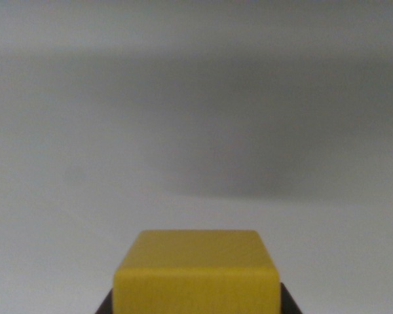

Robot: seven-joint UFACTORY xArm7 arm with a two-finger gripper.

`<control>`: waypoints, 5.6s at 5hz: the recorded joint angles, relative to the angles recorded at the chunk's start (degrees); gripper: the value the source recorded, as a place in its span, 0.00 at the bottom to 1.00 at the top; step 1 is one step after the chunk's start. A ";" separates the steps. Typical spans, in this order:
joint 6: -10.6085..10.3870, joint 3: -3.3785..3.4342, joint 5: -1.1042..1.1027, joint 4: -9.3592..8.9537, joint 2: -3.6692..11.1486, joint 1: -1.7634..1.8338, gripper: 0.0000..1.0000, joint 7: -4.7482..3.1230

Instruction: Pick yellow cube

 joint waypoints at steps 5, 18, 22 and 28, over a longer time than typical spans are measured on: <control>7.63 0.04 0.06 5.29 -2.34 -0.05 1.00 0.16; 23.58 0.13 0.18 16.35 -7.25 -0.16 1.00 0.48; 28.13 0.16 0.22 19.50 -8.64 -0.19 1.00 0.58; 33.75 0.19 0.26 23.40 -10.37 -0.23 1.00 0.69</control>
